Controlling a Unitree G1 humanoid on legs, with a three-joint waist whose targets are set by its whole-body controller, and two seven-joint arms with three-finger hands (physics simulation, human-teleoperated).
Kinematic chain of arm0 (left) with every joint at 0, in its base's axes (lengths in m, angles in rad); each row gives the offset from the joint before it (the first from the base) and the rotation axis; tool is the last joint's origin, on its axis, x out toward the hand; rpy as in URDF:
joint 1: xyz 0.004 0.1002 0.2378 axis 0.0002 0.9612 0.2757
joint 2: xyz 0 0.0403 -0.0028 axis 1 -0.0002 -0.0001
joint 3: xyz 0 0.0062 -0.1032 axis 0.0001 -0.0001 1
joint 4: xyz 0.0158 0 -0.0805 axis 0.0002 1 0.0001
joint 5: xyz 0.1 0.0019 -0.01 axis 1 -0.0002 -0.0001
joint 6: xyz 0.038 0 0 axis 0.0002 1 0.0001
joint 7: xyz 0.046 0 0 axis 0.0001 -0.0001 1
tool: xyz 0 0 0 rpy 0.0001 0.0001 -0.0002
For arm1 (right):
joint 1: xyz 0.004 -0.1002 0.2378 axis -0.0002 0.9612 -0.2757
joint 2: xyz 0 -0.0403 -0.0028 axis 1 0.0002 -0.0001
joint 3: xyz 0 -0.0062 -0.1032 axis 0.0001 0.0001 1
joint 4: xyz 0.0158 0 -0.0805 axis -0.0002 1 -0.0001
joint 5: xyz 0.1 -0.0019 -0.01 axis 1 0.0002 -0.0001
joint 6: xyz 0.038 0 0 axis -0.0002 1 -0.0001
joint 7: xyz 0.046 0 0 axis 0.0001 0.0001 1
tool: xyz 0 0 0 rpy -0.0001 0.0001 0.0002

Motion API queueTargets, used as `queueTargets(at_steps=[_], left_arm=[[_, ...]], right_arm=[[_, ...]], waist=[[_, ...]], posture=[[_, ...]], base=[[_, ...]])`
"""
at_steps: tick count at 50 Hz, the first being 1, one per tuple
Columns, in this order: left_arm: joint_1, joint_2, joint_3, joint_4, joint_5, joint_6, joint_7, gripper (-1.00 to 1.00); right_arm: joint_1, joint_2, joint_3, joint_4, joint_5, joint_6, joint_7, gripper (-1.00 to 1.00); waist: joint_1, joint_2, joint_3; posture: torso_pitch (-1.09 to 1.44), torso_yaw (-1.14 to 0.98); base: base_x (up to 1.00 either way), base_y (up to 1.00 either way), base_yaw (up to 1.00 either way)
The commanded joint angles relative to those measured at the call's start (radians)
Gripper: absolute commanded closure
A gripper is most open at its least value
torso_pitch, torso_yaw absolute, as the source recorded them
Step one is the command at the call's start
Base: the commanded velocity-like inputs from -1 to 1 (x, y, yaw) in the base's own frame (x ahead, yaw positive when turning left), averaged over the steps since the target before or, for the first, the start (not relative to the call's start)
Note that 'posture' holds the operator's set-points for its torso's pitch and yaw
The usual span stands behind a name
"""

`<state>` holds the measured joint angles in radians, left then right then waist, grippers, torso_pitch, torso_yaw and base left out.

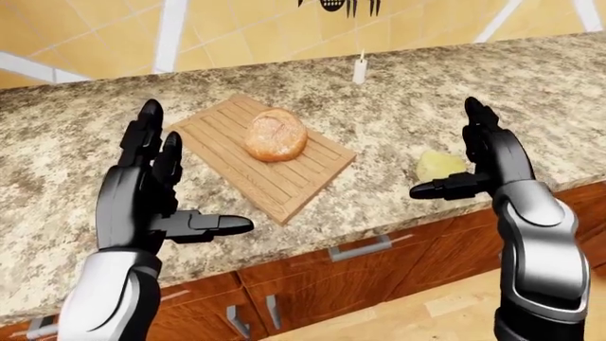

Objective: Pick up the wedge of cheese and place it on the slice of bread to prepare a simple cheese on bread dish.

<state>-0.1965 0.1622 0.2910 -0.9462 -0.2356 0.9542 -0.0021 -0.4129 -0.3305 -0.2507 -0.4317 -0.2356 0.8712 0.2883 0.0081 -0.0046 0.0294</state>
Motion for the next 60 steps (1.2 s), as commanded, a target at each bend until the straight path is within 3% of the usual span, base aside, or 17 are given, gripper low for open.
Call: queueTargets(at_steps=[1,20,22,25,34,43,46,56,60], left_arm=[[-0.018,0.006,0.005,-0.034,-0.002,-0.022,0.002,-1.0],[-0.011,0.005,0.001,-0.023,0.007,-0.041,-0.006,-1.0],[-0.017,0.006,0.0,-0.023,0.008,-0.036,-0.006,-1.0],[-0.015,0.005,0.002,-0.026,0.008,-0.035,-0.006,-1.0],[-0.02,0.006,0.006,-0.047,0.003,-0.011,-0.004,-1.0],[-0.023,0.006,0.009,-0.048,0.002,-0.009,-0.004,-1.0],[-0.019,0.006,0.009,-0.045,0.001,-0.015,-0.004,-1.0],[-0.038,0.015,0.026,-0.066,-0.022,0.02,0.005,-1.0],[-0.055,0.023,0.04,-0.078,-0.04,0.046,0.013,-1.0]], right_arm=[[-0.024,-0.013,-0.018,-0.014,-0.005,-0.05,-0.011,-1.0],[0.0,-0.01,-0.017,0.052,-0.017,-0.115,-0.022,-0.97],[0.005,-0.009,-0.019,0.064,-0.017,-0.128,-0.023,-0.83],[0.015,-0.007,-0.02,0.059,-0.02,-0.129,-0.019,-0.4],[0.051,0.008,-0.022,0.072,-0.025,-0.166,-0.019,-0.14],[0.025,0.003,-0.006,0.033,-0.048,-0.129,0.003,0.92],[0.0,-0.002,0.005,0.014,-0.063,-0.107,0.016,1.0],[-0.163,-0.035,0.051,-0.026,-0.115,0.017,0.078,1.0],[-0.291,-0.02,0.11,0.036,-0.139,0.043,0.086,1.0]], waist=[[-0.001,-0.001,-0.02],[0.0,-0.001,-0.022],[0.0,-0.002,-0.022],[0.0,-0.003,-0.023],[0.0,-0.003,-0.022],[0.0,-0.004,-0.023],[-0.001,-0.003,-0.022],[-0.001,0.002,-0.017],[-0.004,0.006,-0.015]], posture=[[0.0,0.0],[0.0,0.0],[0.0,0.0],[0.0,0.0],[0.0,0.0],[0.0,0.0],[0.0,0.0],[0.0,0.0],[0.0,0.0]], base=[[0.0,0.0,0.0],[0.0,0.0,0.0],[0.0,0.0,0.0],[0.0,0.0,0.0],[0.0,0.0,0.0],[0.0,0.0,0.0],[0.0,0.0,0.0],[0.0,0.0,0.0],[0.0,0.0,0.0]])
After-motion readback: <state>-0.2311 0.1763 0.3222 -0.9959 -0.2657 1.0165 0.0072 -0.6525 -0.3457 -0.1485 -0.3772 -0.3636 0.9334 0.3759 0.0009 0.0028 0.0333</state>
